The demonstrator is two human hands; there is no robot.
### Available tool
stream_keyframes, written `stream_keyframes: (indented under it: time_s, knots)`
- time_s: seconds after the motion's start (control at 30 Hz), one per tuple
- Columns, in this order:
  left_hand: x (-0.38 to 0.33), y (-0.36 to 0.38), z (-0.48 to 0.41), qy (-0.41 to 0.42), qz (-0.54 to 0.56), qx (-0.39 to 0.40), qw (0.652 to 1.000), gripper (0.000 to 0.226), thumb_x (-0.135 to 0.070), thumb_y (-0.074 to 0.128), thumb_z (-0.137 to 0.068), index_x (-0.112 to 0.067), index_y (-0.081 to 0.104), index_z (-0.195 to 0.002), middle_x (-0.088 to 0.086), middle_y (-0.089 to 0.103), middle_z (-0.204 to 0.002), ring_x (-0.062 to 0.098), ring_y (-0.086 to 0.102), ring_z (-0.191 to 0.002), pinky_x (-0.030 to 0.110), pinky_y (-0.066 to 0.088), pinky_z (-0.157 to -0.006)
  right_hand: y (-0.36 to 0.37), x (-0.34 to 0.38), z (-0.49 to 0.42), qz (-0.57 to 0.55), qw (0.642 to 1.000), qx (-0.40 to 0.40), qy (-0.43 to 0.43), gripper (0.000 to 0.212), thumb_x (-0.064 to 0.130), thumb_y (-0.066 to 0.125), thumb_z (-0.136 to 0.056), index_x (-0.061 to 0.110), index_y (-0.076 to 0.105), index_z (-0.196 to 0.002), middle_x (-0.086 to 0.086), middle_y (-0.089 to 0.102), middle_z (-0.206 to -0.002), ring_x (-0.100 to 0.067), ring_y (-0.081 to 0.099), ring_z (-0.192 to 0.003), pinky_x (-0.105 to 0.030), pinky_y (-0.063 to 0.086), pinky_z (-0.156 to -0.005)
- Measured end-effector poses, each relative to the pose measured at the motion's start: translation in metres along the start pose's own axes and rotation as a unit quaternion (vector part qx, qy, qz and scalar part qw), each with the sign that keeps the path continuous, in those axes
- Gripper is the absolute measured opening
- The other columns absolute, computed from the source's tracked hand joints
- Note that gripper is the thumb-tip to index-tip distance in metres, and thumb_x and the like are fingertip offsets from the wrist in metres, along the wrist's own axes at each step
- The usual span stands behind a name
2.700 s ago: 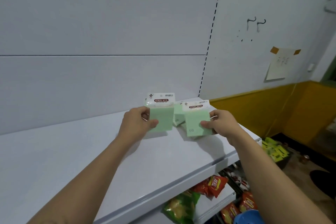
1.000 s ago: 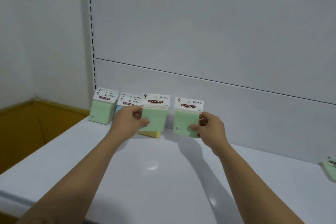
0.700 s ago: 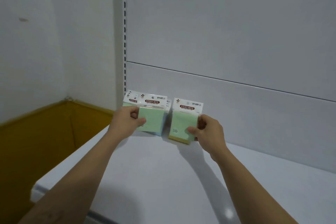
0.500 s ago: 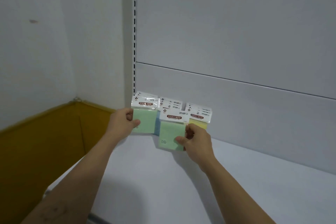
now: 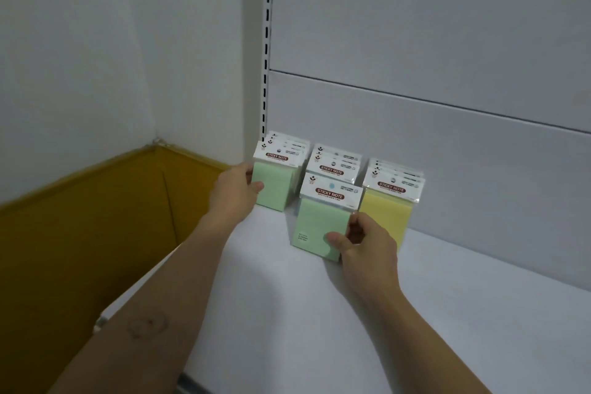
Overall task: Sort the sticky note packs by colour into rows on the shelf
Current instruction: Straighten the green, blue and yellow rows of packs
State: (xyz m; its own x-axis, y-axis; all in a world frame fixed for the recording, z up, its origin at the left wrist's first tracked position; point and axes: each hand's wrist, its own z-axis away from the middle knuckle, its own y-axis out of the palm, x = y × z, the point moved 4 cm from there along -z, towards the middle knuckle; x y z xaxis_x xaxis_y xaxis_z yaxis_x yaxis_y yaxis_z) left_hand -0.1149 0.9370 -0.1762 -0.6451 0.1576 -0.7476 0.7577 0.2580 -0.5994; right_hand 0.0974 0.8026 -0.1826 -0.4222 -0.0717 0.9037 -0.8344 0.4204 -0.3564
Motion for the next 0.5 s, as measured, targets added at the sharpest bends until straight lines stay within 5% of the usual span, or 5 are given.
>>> stream_keyframes:
  time_s: [0.5]
  knots:
    - [0.012,0.003,0.003,-0.004,0.01,-0.043,0.999,0.03,-0.03,0.068,-0.084,-0.014,0.062,-0.11,-0.004,0.063,-0.087,0.018,0.062,-0.087,0.03,0.049,-0.081,0.007,-0.004,0.0,0.012,1.0,-0.015,-0.025,0.014,0.007,0.074,-0.077,0.013,0.064,-0.085,-0.004,0.064,-0.079,-0.01,0.051,-0.068,-0.013,0.041,-0.065]
